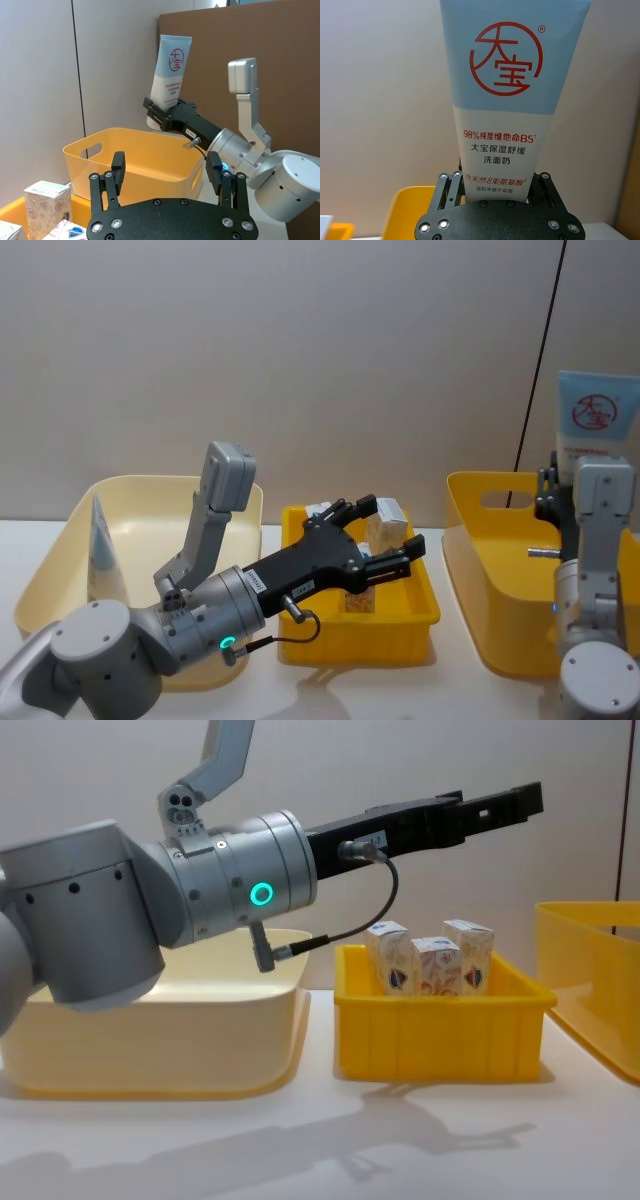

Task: Bimanual collaborative sorting of washing and personal care products

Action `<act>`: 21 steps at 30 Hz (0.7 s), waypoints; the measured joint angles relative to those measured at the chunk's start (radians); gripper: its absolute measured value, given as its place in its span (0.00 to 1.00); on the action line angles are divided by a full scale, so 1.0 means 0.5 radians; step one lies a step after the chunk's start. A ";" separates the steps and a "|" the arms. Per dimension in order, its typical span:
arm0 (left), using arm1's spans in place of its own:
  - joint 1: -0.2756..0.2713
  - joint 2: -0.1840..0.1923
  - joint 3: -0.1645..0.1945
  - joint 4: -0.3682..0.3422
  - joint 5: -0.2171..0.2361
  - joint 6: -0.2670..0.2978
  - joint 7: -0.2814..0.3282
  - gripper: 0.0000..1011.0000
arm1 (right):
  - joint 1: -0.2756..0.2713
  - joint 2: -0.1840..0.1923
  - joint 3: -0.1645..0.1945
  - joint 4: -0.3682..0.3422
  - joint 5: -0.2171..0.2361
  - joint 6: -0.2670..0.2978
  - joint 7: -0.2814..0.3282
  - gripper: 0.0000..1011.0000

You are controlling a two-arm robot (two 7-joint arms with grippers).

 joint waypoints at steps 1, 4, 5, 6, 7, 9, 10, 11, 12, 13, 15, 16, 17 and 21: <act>0.000 0.000 0.000 0.000 0.000 0.000 0.000 0.99 | 0.014 -0.001 0.008 0.015 -0.019 0.019 -0.022 0.52; 0.000 0.000 0.000 0.000 0.000 0.000 0.000 0.99 | 0.038 -0.003 0.023 0.048 -0.055 0.070 -0.055 0.52; 0.000 0.000 0.000 0.000 0.000 0.000 0.000 0.99 | 0.042 -0.004 0.026 0.052 -0.062 0.084 -0.061 0.52; 0.000 0.000 0.000 0.000 0.000 0.000 0.000 0.99 | 0.046 -0.004 0.028 0.057 -0.072 0.103 -0.066 0.52; 0.000 0.000 0.000 0.000 0.000 0.000 0.000 0.99 | 0.050 -0.004 0.030 0.060 -0.076 0.113 -0.067 0.52; 0.000 0.000 0.000 0.000 0.000 0.000 0.000 0.99 | 0.058 -0.004 0.033 0.067 -0.094 0.164 -0.069 0.52; 0.000 0.000 0.000 0.000 0.000 0.000 0.000 0.99 | 0.060 -0.004 0.034 0.068 -0.099 0.180 -0.069 0.52; 0.000 0.000 0.000 0.000 0.000 0.000 0.000 0.99 | 0.063 -0.004 0.034 0.069 -0.108 0.213 -0.065 0.52; 0.000 0.000 0.000 0.000 0.000 0.000 0.000 0.99 | 0.063 -0.004 0.034 0.068 -0.111 0.221 -0.063 0.52; 0.000 0.000 0.000 0.000 0.000 0.000 0.000 0.99 | 0.064 -0.004 0.034 0.068 -0.114 0.236 -0.056 0.52; 0.000 0.000 0.000 0.000 0.000 0.000 0.000 0.99 | 0.064 -0.003 0.033 0.068 -0.120 0.267 -0.038 0.52; 0.000 0.000 0.000 0.000 0.000 0.000 0.000 0.99 | 0.064 -0.003 0.032 0.065 -0.124 0.289 -0.022 0.52; 0.000 0.000 0.000 0.000 0.000 0.000 0.000 0.99 | 0.064 -0.003 0.032 0.065 -0.124 0.289 -0.022 0.52; 0.000 0.000 0.000 0.000 0.000 0.000 0.000 0.99 | 0.058 -0.005 0.030 0.048 -0.131 0.343 0.013 0.52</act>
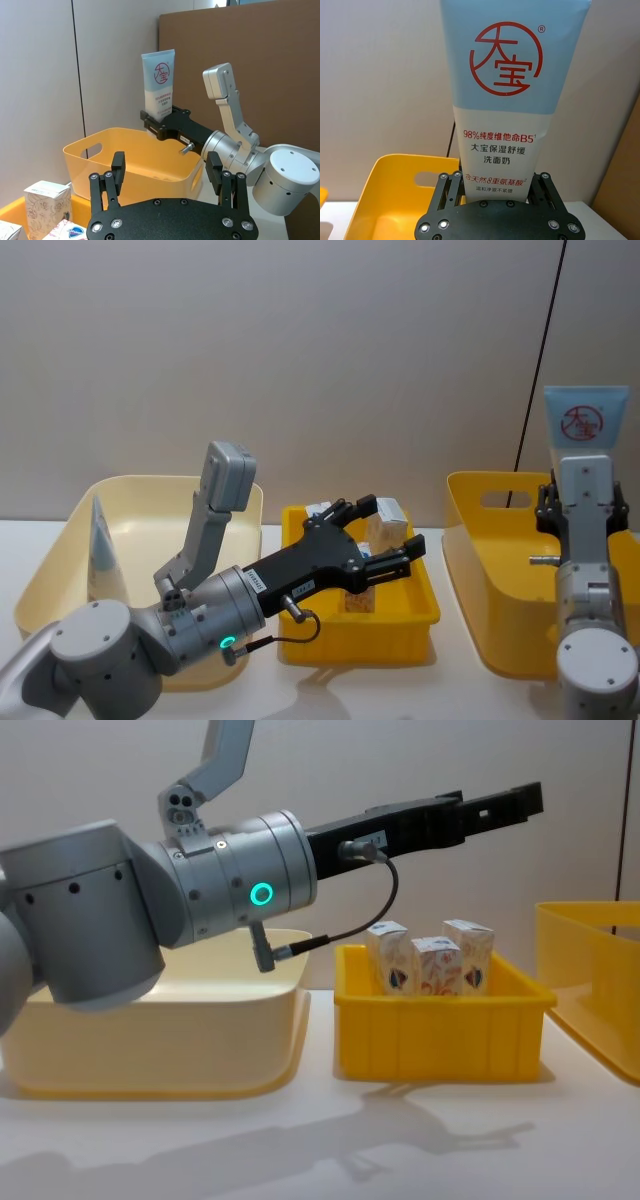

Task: Bimanual collaborative sorting of washing and personal care products

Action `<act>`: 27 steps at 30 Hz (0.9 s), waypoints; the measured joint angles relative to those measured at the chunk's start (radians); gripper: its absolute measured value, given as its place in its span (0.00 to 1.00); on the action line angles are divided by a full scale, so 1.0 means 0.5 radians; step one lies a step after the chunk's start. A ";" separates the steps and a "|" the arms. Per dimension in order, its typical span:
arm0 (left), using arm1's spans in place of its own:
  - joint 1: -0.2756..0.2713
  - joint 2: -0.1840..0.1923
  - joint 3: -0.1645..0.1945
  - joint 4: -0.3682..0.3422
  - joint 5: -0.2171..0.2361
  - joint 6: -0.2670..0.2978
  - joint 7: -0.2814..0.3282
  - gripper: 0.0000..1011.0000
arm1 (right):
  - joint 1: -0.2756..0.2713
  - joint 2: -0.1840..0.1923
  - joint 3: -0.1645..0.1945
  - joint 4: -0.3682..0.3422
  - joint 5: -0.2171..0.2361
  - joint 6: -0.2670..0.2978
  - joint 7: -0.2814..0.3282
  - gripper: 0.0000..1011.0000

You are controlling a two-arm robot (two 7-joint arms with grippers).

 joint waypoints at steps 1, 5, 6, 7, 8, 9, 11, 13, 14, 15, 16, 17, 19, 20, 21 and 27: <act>0.000 0.000 0.000 0.000 0.000 0.000 0.000 0.99 | -0.002 -0.001 0.000 -0.004 -0.001 0.009 0.005 0.52; 0.000 0.000 0.000 0.000 0.000 0.000 0.000 0.99 | -0.014 -0.009 0.001 -0.020 -0.007 0.062 0.029 0.52; 0.000 0.000 0.000 0.000 0.000 0.000 0.000 0.99 | -0.014 -0.009 0.001 -0.020 -0.007 0.062 0.029 0.52; 0.000 0.000 0.000 0.000 0.000 0.000 0.000 0.99 | -0.018 -0.012 0.002 -0.024 -0.012 0.083 0.031 0.52; 0.000 0.000 0.000 0.000 0.000 0.000 0.000 0.99 | -0.020 -0.014 0.003 -0.025 -0.014 0.094 0.032 0.52; 0.000 0.000 0.000 0.000 0.000 0.000 0.000 0.99 | -0.025 -0.018 0.004 -0.027 -0.019 0.113 0.032 0.52; 0.000 0.000 0.000 0.000 0.000 0.000 0.000 0.99 | -0.030 -0.024 0.008 -0.029 -0.025 0.139 0.032 0.52; 0.000 0.000 0.000 0.000 0.000 0.000 0.000 0.99 | -0.037 -0.031 0.012 -0.030 -0.033 0.173 0.031 0.52; 0.000 0.000 0.000 0.000 0.000 0.000 0.000 0.99 | -0.040 -0.034 0.013 -0.030 -0.036 0.184 0.030 0.52; 0.000 0.000 0.000 0.000 0.000 0.000 0.000 0.99 | -0.044 -0.040 0.017 -0.030 -0.041 0.206 0.026 0.52; 0.000 0.000 0.000 0.000 0.000 0.000 0.000 0.99 | -0.047 -0.044 0.020 -0.030 -0.044 0.221 0.024 0.52; 0.000 0.000 0.000 0.000 0.000 0.000 0.000 0.99 | -0.052 -0.050 0.023 -0.029 -0.047 0.244 0.019 0.52; 0.000 0.000 0.000 0.000 0.000 0.000 0.000 0.99 | -0.055 -0.054 0.026 -0.028 -0.048 0.256 0.017 0.52; 0.000 0.000 0.000 0.000 0.000 0.000 0.000 0.99 | -0.060 -0.060 0.029 -0.025 -0.050 0.275 0.016 0.52; 0.000 0.000 0.000 0.000 0.000 0.000 0.000 0.99 | -0.062 -0.063 0.031 -0.024 -0.051 0.288 0.015 0.52; 0.000 0.000 0.000 0.000 0.000 0.000 0.000 0.99 | -0.074 -0.095 0.046 -0.017 -0.052 0.352 0.015 0.52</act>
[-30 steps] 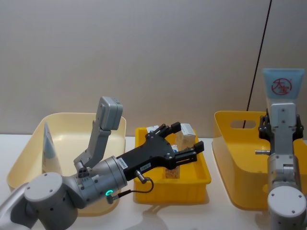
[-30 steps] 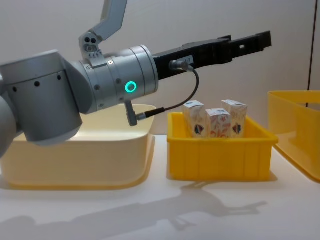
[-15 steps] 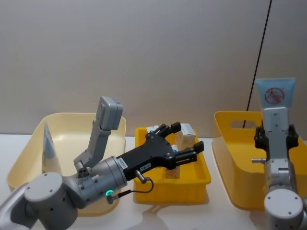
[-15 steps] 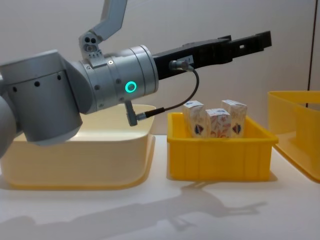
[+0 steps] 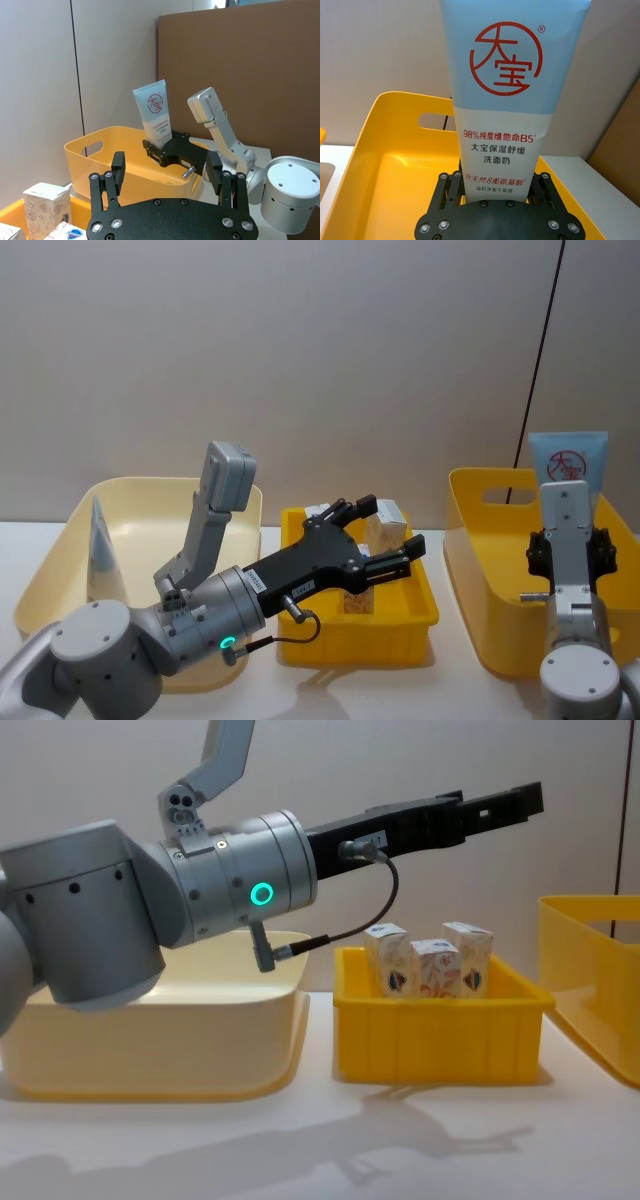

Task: Bimanual collaborative sorting of washing and personal care products

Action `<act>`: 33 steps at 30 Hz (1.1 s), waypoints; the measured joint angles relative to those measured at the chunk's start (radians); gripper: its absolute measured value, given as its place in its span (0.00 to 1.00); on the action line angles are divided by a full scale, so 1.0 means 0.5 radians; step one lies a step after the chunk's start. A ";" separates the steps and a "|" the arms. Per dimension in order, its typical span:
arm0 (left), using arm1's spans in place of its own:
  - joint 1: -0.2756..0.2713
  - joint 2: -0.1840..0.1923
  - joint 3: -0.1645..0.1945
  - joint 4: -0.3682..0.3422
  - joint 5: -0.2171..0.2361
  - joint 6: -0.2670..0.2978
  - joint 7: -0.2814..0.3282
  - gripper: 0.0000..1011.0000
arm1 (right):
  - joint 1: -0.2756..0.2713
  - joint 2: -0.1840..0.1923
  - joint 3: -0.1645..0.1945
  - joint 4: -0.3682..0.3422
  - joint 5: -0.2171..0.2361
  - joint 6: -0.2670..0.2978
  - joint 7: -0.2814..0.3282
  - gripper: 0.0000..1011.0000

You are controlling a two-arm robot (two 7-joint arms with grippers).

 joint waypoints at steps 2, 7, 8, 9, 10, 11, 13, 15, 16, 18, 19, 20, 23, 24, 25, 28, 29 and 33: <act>0.000 0.000 0.000 0.000 0.000 0.000 0.000 0.99 | -0.001 -0.011 0.003 0.002 -0.001 0.019 0.002 0.52; 0.000 0.000 0.000 0.000 0.000 0.000 0.000 0.99 | -0.001 -0.029 0.006 0.010 -0.002 0.042 0.010 0.52; 0.000 0.000 0.000 0.000 0.000 0.000 0.000 0.99 | -0.001 -0.031 0.006 0.011 -0.002 0.046 0.011 0.55; 0.000 0.000 0.000 0.000 0.000 0.000 0.000 0.99 | -0.005 -0.037 0.005 0.018 -0.002 0.056 0.014 0.56; 0.000 0.000 0.000 0.000 0.000 0.000 0.000 0.99 | -0.009 -0.039 0.005 0.023 -0.001 0.062 0.017 0.58; 0.000 0.000 0.000 0.000 0.000 0.000 0.000 0.99 | -0.014 -0.043 0.005 0.038 0.003 0.080 0.023 0.61; 0.000 0.000 0.000 0.000 0.000 0.000 0.000 0.99 | -0.015 -0.047 0.006 0.039 0.004 0.090 0.027 0.69; 0.000 0.000 0.000 0.000 0.000 0.000 0.000 0.99 | -0.014 -0.049 0.008 0.039 0.004 0.092 0.028 0.73; 0.000 0.000 0.000 0.000 0.000 0.000 0.000 0.99 | -0.014 -0.050 0.008 0.040 0.004 0.094 0.028 0.76; 0.000 0.000 0.000 0.000 0.000 0.000 0.000 0.99 | -0.015 -0.053 0.009 0.040 0.005 0.098 0.029 0.84; 0.000 0.000 0.000 0.000 0.000 0.000 0.000 0.99 | -0.015 -0.054 0.009 0.040 0.004 0.099 0.029 0.85; 0.000 0.000 0.000 0.000 0.000 0.000 0.000 0.99 | -0.015 -0.055 0.009 0.040 0.004 0.099 0.029 0.87; 0.000 0.000 0.000 0.000 0.000 0.000 0.000 0.99 | -0.015 -0.059 0.010 0.040 0.005 0.103 0.030 0.96; 0.000 0.000 0.000 0.000 0.000 0.000 0.000 0.99 | -0.015 -0.059 0.010 0.040 0.005 0.103 0.030 0.96; 0.000 0.000 0.000 0.000 0.000 0.000 0.000 0.99 | -0.015 -0.060 0.010 0.041 0.005 0.104 0.030 0.99; 0.000 0.000 0.000 0.000 0.000 0.000 0.000 0.99 | -0.015 -0.062 0.013 0.041 0.005 0.105 0.030 0.99; 0.000 0.000 0.000 0.000 0.000 0.000 0.000 0.99 | -0.015 -0.062 0.013 0.041 0.006 0.106 0.031 0.99; 0.000 0.000 0.000 0.000 0.000 0.000 0.000 0.99 | -0.015 -0.064 0.012 0.041 0.006 0.108 0.031 0.99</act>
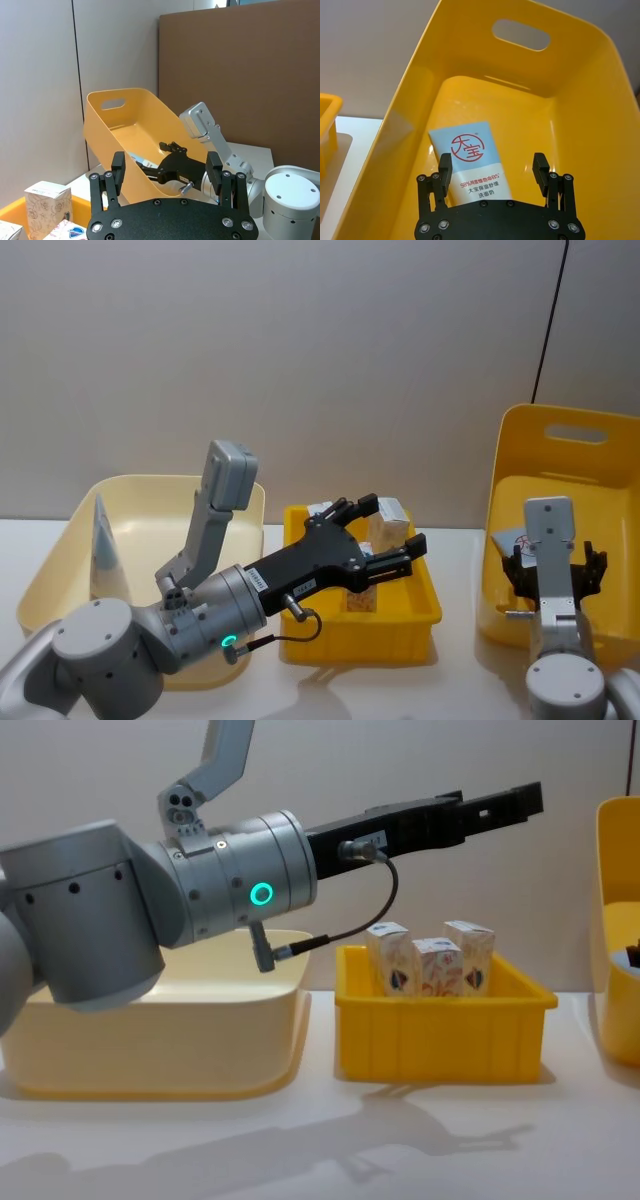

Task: Bimanual collaborative sorting of washing and personal care products

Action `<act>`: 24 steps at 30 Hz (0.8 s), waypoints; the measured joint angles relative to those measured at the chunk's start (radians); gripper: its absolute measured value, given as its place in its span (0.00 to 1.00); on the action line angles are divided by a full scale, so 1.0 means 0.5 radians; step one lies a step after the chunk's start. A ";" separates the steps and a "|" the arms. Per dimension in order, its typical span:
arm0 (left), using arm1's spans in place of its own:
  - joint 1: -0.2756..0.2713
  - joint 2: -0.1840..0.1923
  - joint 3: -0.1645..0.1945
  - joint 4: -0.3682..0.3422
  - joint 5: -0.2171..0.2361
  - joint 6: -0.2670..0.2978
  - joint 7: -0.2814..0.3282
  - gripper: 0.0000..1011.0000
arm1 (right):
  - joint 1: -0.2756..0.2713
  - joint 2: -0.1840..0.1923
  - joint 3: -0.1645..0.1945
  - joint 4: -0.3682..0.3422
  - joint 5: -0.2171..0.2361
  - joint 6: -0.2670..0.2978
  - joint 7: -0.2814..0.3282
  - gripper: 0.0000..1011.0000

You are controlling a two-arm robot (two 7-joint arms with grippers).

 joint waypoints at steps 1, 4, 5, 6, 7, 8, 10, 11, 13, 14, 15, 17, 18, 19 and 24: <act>0.000 0.000 0.000 0.000 0.000 0.000 0.000 0.99 | 0.000 -0.001 -0.001 0.000 0.000 0.001 0.001 0.99; 0.000 0.000 0.000 0.000 0.000 0.000 0.000 0.99 | 0.000 -0.001 -0.001 0.001 0.001 0.002 0.001 0.99; 0.000 0.000 0.000 0.000 0.000 0.000 0.000 0.99 | 0.000 -0.001 0.000 0.001 0.001 0.003 0.001 0.99; 0.000 0.000 0.000 0.000 0.000 0.000 0.000 0.99 | 0.000 -0.001 0.000 0.002 0.001 0.003 0.001 0.99; 0.000 0.000 0.000 0.000 0.000 0.000 0.000 0.99 | 0.000 -0.001 0.000 0.002 0.001 0.004 0.002 0.99; 0.000 0.000 0.000 0.000 0.000 0.000 0.000 0.99 | 0.000 -0.002 0.000 0.002 0.001 0.004 0.002 0.99; 0.000 0.000 0.000 0.000 0.000 0.000 0.000 0.99 | 0.000 -0.002 0.001 0.002 0.001 0.003 0.002 0.99; 0.000 0.000 0.000 0.000 0.000 0.000 0.000 0.99 | 0.000 -0.004 0.002 0.002 0.001 -0.002 0.002 0.99; 0.000 0.000 0.000 0.000 0.000 0.000 0.000 0.99 | -0.001 -0.005 0.005 0.002 0.002 -0.011 0.002 0.99; 0.000 0.000 0.000 0.000 0.000 0.000 0.000 0.99 | -0.001 -0.006 0.007 0.001 0.002 -0.018 0.002 0.99; 0.000 0.000 0.000 0.000 0.000 0.000 0.000 0.99 | -0.002 -0.007 0.009 0.001 0.004 -0.035 0.002 0.99; 0.000 0.000 0.000 0.000 0.000 0.000 0.000 0.99 | -0.003 -0.009 0.012 0.000 0.006 -0.057 0.001 0.99; 0.000 0.000 0.000 0.000 0.000 0.000 0.000 0.99 | -0.003 -0.010 0.014 0.000 0.007 -0.069 0.000 0.99; 0.000 0.000 0.000 0.000 0.000 0.000 0.000 0.99 | -0.004 -0.013 0.018 -0.002 0.011 -0.101 -0.002 0.99; 0.000 0.000 0.000 0.000 0.000 0.000 0.000 0.99 | -0.006 -0.021 0.030 -0.006 0.021 -0.190 -0.017 0.99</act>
